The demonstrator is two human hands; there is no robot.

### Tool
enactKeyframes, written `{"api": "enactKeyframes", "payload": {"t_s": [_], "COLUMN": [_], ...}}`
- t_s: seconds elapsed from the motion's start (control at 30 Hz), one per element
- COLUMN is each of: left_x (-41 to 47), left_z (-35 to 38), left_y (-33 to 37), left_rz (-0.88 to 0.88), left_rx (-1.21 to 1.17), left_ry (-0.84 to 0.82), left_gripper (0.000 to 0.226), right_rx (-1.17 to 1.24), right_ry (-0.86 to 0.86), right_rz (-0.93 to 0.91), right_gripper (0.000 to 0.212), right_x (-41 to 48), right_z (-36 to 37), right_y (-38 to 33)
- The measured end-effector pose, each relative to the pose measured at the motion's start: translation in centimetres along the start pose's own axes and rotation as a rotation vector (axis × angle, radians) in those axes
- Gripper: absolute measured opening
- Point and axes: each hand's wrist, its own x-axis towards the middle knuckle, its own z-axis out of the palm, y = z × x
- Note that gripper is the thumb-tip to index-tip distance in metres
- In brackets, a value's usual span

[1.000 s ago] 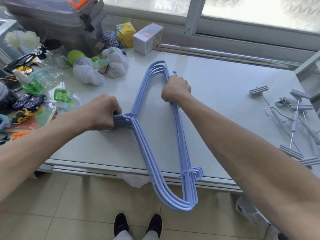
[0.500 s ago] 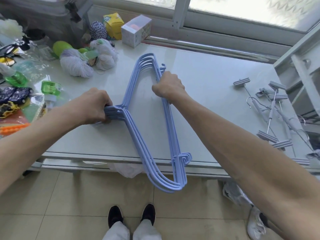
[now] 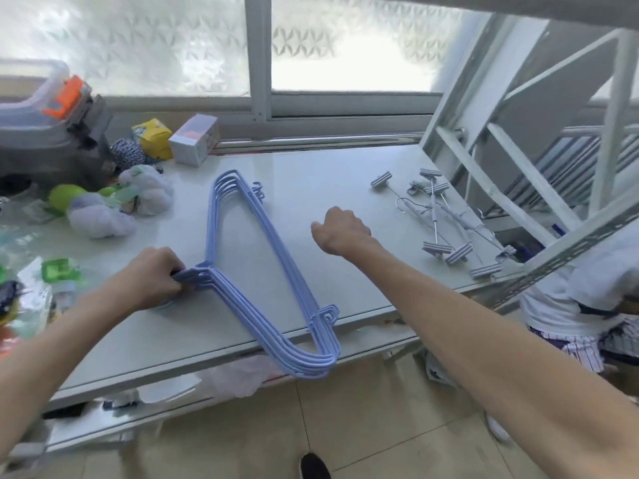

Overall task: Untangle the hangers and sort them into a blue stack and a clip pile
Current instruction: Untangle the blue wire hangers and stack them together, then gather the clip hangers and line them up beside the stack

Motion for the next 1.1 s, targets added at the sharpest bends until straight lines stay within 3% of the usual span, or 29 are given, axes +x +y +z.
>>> {"api": "enactKeyframes", "payload": {"t_s": [0.1,0.27,0.4,0.5,0.6,0.8,1.1], "left_x": [0.2,0.3,-0.5,-0.5,-0.3,2.3,8.2], "left_z": [0.1,-0.2,-1.5,-3.1,-4.7,-4.4,0.4], "left_y": [-0.2,0.8,2.8,4.4,6.7,14.8,27.1], "left_rz": [-0.033,-0.074,-0.131,-0.232,-0.304,-0.19,-0.054], "left_rx": [0.022,0.052,0.051,0.071,0.014,0.074,0.118], "left_ry": [-0.007,-0.007,-0.048,-0.063,-0.054,0.086,0.103], "left_gripper": [0.043,0.048,0.014,0.055,0.057,0.031,0.039], "right_rx": [0.007,0.021,0.046,0.055,0.061,0.143,0.181], "right_ry": [0.009,0.056,0.09,0.14,0.171,0.179,0.15], "right_rz": [0.056,0.139,0.153,0.174,0.184,0.159,0.165], "right_gripper": [0.016,0.011,0.013,0.027,0.032,0.031,0.035], "right_x": [-0.1,1.3,3.0,4.4,5.7,7.3,9.0], "right_z": [-1.0,-2.7,-4.4,-5.8,-6.8,-6.6,-6.2], "right_y": [3.0,8.6,13.1,16.4,18.9,22.3,24.7]}}
